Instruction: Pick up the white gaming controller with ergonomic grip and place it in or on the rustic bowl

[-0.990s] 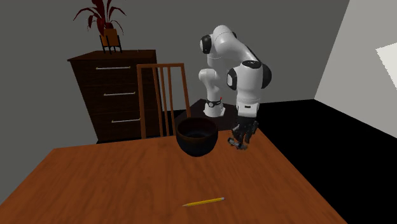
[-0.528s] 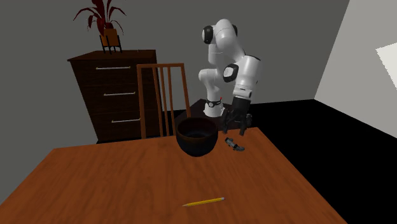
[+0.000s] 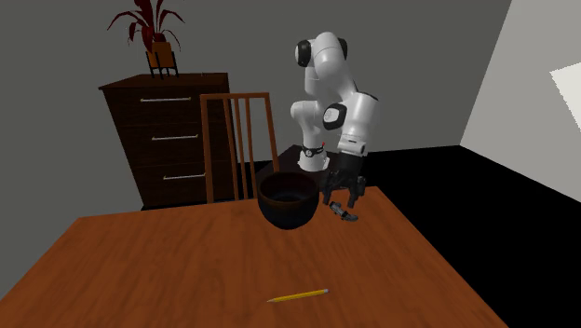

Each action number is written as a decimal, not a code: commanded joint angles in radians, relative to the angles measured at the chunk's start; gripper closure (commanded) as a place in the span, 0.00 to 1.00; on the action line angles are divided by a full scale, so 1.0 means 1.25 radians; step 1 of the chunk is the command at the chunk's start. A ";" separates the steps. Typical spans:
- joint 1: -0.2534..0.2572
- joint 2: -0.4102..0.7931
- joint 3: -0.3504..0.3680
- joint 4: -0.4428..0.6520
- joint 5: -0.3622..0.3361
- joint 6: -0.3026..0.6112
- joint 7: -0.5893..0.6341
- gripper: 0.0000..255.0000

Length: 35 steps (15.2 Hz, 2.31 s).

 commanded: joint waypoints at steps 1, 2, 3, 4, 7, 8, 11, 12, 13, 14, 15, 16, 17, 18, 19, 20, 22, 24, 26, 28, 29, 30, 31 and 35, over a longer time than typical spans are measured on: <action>0.000 0.002 0.000 0.001 -0.001 0.001 0.001 0.00; 0.000 0.002 0.000 0.001 -0.001 0.001 0.001 0.00; 0.000 0.002 0.000 0.001 -0.001 0.001 0.001 0.00; 0.000 0.002 0.000 0.001 -0.001 0.001 0.001 0.00; 0.000 0.002 0.000 0.001 -0.001 0.001 0.000 1.00; 0.000 0.002 0.000 0.001 -0.001 0.001 0.000 1.00; 0.000 0.002 0.000 0.002 0.000 0.000 0.000 1.00; 0.000 0.002 0.000 0.001 -0.001 0.001 0.000 1.00; 0.000 0.003 -0.001 0.002 -0.001 0.001 0.001 1.00; 0.001 0.004 0.000 0.003 -0.002 0.001 0.002 1.00; 0.001 0.004 0.000 0.003 -0.002 0.001 0.003 1.00; 0.000 0.002 -0.001 0.001 -0.001 0.001 0.001 1.00; -0.001 -0.005 0.002 0.003 0.007 -0.006 -0.007 1.00; -0.002 -0.011 0.004 0.006 0.014 -0.014 -0.015 1.00; -0.004 -0.017 0.007 0.009 0.021 -0.022 -0.022 1.00; -0.005 -0.023 0.009 0.011 0.029 -0.030 -0.029 1.00; -0.006 -0.034 0.013 0.018 0.043 -0.046 -0.044 1.00; -0.008 -0.045 0.016 0.025 0.056 -0.062 -0.057 1.00; -0.009 -0.055 0.019 0.033 0.069 -0.078 -0.070 1.00; -0.010 -0.065 0.022 0.042 0.081 -0.095 -0.083 1.00; -0.011 -0.070 0.023 0.047 0.087 -0.103 -0.089 1.00; -0.011 -0.074 0.024 0.052 0.092 -0.112 -0.095 1.00; -0.011 -0.079 0.026 0.057 0.098 -0.120 -0.101 1.00; -0.012 -0.095 0.029 0.079 0.118 -0.155 -0.124 1.00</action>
